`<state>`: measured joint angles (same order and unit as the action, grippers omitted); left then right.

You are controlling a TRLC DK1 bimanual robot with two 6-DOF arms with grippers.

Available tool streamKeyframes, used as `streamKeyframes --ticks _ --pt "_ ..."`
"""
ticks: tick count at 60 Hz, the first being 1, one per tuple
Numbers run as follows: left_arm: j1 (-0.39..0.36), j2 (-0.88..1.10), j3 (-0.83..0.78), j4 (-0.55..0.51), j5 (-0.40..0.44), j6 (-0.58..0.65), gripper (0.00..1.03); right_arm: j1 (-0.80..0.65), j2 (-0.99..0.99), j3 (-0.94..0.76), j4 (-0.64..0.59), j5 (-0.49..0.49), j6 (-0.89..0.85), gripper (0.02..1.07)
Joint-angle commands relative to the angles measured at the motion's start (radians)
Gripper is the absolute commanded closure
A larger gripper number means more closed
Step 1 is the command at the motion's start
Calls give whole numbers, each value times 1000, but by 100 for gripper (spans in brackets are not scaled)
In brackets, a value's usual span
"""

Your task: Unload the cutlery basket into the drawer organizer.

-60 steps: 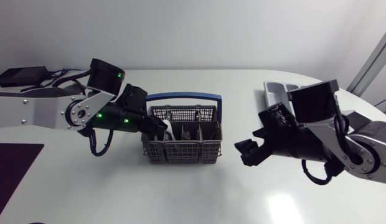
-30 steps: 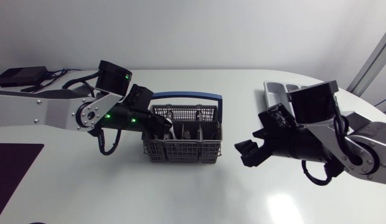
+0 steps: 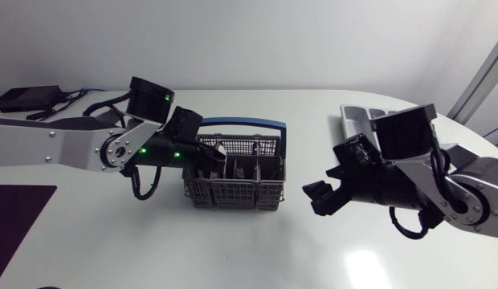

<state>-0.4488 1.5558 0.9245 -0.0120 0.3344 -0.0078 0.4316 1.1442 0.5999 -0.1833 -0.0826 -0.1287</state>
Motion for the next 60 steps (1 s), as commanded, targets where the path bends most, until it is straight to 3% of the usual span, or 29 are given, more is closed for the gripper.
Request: streamKeyframes --ticks 1,20,27,37,48,60 --pt "-37 -86 -59 18 0 -14 100 1 -12 -37 10 -5 -12 18" --pt "-263 -321 -181 112 -256 104 100 1 -27 -49 11 -5 -17 17" --pt "-295 -407 -171 78 -308 138 100 1 -57 -51 10 -5 -28 17" --pt "-289 -510 -118 -26 -308 141 100 1 -136 -43 -2 -5 -45 14" --pt "-284 -559 -58 -132 -198 118 100 13 -241 6 -59 -54 -95 12" --pt "-231 -513 -41 -160 38 88 100 7 -287 66 -150 -169 -129 11"
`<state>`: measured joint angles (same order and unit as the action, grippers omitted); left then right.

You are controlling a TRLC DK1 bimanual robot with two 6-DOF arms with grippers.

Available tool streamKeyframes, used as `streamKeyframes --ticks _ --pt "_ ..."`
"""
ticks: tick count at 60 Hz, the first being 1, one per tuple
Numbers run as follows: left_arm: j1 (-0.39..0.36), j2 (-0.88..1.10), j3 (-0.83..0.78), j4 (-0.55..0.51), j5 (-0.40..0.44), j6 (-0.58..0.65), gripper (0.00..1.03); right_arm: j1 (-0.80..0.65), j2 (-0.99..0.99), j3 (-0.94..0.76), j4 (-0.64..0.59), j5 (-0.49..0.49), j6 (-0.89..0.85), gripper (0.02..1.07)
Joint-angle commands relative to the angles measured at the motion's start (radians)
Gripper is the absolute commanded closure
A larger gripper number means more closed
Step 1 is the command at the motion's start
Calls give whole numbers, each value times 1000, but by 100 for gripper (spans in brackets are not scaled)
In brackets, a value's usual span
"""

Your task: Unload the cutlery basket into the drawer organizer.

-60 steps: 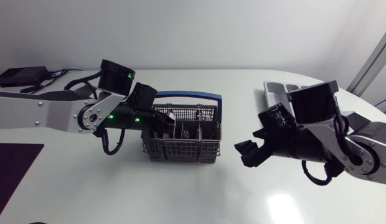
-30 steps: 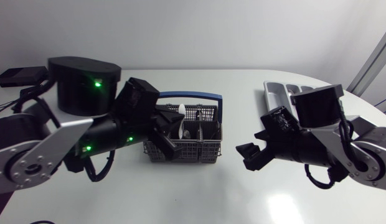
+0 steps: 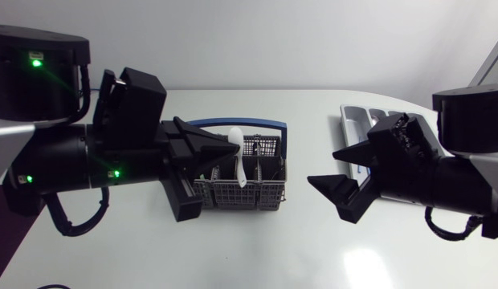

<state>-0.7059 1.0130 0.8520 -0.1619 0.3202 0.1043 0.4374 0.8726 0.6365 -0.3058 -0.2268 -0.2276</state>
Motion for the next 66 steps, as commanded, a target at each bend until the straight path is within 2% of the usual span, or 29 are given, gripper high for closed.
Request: streamKeyframes --ticks 1,16,30,34,43,53,61,66 --pt "36 42 33 -11 82 -26 100 1 -15 32 -33 -32 -39 11" --pt "121 205 79 -11 316 -32 100 9 23 49 -39 -189 -79 11" --pt "117 285 151 -50 425 -46 100 52 135 75 -12 -292 -99 11" --pt "106 297 165 -60 433 -48 100 55 166 80 8 -319 -99 12" --pt "97 317 179 -74 461 -48 100 60 193 101 27 -379 -99 24" --pt "95 328 185 -80 493 -48 100 66 217 138 23 -442 -108 42" --pt "98 332 186 -87 514 -37 100 75 224 144 23 -448 -122 56" --pt "102 335 188 -90 528 -28 100 78 229 140 22 -454 -127 60"
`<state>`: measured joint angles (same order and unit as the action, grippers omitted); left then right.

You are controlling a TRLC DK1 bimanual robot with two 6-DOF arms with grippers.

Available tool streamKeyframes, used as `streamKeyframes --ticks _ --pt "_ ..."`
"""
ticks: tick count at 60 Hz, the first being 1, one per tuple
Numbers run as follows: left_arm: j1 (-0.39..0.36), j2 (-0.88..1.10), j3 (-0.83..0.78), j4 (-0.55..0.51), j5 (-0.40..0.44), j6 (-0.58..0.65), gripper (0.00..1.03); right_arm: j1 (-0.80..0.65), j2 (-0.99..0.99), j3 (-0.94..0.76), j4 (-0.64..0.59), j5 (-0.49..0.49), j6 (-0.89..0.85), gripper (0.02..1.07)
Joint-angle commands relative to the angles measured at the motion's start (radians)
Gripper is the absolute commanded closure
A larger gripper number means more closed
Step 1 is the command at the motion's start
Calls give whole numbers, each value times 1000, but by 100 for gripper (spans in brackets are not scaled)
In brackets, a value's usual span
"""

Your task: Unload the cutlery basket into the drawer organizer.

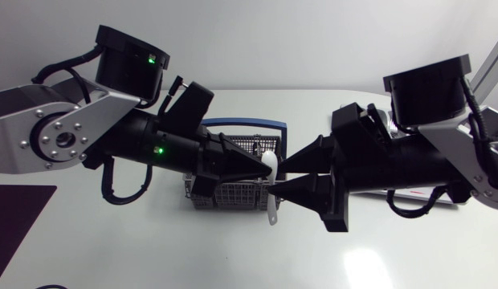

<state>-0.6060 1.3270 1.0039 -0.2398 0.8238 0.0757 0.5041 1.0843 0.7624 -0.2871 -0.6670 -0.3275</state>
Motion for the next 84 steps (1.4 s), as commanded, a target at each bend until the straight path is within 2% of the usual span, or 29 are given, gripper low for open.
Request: streamKeyframes --ticks 1,5,11,16,26,27,32,39,46,50,56,62,69,71,76,84 --pt "3 23 36 -13 28 1 100 13 17 12 3 -16 -28 62" --pt "9 28 39 -16 35 7 100 13 16 6 2 -25 -35 67" --pt "15 29 41 -16 52 12 100 14 17 3 -11 -36 -47 83" --pt "17 29 41 -18 57 13 100 16 29 6 -24 -57 -54 90" --pt "17 29 33 -16 63 19 100 17 57 9 -47 -88 -64 98" --pt "17 29 32 -18 63 21 100 17 57 9 -47 -88 -64 102" --pt "22 26 29 -16 61 21 99 17 46 5 -52 -88 -62 101" --pt "31 18 25 -16 61 21 88 21 34 -5 -55 -83 -62 101" --pt "40 3 29 -16 58 21 58 21 29 -11 -69 -75 -62 101" --pt "49 -9 35 -13 37 21 47 21 20 -18 -80 -69 -64 101" --pt "69 -32 44 -9 -17 24 36 1 -7 -37 -119 -51 -91 101" --pt "87 -35 55 -12 -112 55 36 -93 -66 -60 -178 -19 -142 101" --pt "80 -26 62 -49 -272 154 37 -231 -124 -69 -241 20 -216 101" --pt "75 -23 61 -56 -298 179 37 -268 -136 -72 -250 43 -237 101" --pt "52 -6 65 -81 -436 268 37 -352 -173 -90 -242 144 -285 101" --pt "46 17 93 -128 -515 349 40 -493 -199 -126 -202 265 -374 101"
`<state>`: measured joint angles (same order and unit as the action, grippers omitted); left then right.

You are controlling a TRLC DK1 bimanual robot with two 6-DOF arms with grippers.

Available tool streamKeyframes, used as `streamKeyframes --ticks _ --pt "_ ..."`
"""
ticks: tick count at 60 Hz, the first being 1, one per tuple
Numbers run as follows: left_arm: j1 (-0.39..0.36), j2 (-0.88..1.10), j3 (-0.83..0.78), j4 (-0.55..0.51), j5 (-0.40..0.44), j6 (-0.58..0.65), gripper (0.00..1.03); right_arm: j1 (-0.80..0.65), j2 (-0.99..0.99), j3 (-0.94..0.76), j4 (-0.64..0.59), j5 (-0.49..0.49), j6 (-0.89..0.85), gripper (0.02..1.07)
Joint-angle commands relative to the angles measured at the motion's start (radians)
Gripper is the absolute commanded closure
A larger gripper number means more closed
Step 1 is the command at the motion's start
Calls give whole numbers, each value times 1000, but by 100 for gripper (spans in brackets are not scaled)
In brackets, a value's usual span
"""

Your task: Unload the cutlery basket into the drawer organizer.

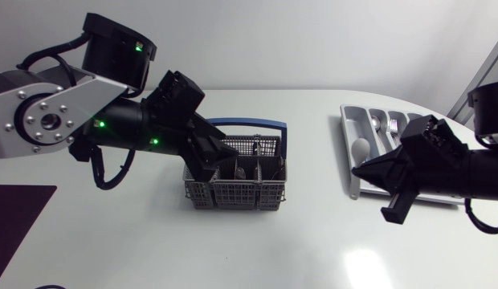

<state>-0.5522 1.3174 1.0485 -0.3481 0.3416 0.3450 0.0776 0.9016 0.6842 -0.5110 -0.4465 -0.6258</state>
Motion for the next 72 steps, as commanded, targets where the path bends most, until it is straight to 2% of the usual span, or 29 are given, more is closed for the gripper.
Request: streamKeyframes --ticks 1,16,26,44,60,65,69,72 --pt "-9 29 54 -29 -42 91 40 -81 -18 -51 29 55 -83 101" --pt "-63 66 81 -80 -223 264 40 -381 76 -103 233 126 -249 101" --pt "-87 82 82 -104 -260 333 40 -499 203 -107 362 160 -322 101" --pt "-130 95 104 -158 -308 396 40 -585 436 -140 651 246 -430 101" --pt "-166 103 130 -212 -374 466 40 -611 588 -161 845 328 -509 100" --pt "-178 102 136 -227 -394 491 40 -615 619 -166 871 347 -520 99" --pt "-181 106 140 -233 -406 514 40 -615 635 -178 913 364 -531 98" --pt "-189 114 143 -233 -428 534 40 -611 648 -189 944 377 -535 92"
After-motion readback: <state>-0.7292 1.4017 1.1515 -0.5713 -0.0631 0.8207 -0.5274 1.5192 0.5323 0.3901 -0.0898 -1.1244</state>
